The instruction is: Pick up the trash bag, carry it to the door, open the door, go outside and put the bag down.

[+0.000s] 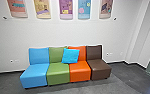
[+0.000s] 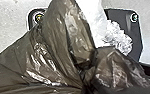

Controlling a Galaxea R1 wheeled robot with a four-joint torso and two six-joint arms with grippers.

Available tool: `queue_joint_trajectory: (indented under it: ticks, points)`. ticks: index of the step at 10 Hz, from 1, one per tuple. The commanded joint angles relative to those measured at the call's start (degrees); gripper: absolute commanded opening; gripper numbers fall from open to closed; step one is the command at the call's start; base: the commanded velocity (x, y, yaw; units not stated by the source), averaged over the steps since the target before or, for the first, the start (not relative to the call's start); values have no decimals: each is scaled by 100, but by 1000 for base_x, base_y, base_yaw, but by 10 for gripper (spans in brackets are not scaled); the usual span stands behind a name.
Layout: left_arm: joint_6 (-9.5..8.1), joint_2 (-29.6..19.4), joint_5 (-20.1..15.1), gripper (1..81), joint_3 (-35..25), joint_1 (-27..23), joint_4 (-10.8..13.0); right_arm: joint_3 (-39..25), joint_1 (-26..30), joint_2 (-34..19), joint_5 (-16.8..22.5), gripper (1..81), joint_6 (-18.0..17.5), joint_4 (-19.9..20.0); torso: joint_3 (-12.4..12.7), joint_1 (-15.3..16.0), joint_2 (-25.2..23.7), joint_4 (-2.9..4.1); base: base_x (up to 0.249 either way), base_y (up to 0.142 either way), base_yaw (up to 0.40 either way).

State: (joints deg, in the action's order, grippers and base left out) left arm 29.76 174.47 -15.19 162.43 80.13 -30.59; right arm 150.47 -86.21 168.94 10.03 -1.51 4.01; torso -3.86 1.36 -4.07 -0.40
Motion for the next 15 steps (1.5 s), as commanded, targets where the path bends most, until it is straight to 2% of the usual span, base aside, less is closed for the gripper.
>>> queue_joint_trajectory:
  ticks: [1, 9, 11, 15]
  points:
    - [-5, 9, -476, 10, 8, -326, 0, -1, 266, 2, 385, 811, 11, -14, 0, 0, 0, 0, 0, 0, -260]
    - [-14, -17, -423, 10, 35, -283, -35, 104, 283, 90, 306, 811, 11, -32, 0, 0, 0, 0, 0, 0, -269]
    - [-23, -8, -274, 10, 35, -247, -44, 184, 266, 134, 297, 811, 2, -199, 0, 0, 0, 0, 0, 0, -283]
    - [-23, 0, -221, 10, 35, -213, -53, 262, 266, 204, 227, 811, -16, -207, 0, 0, 0, 0, 0, 0, -292]
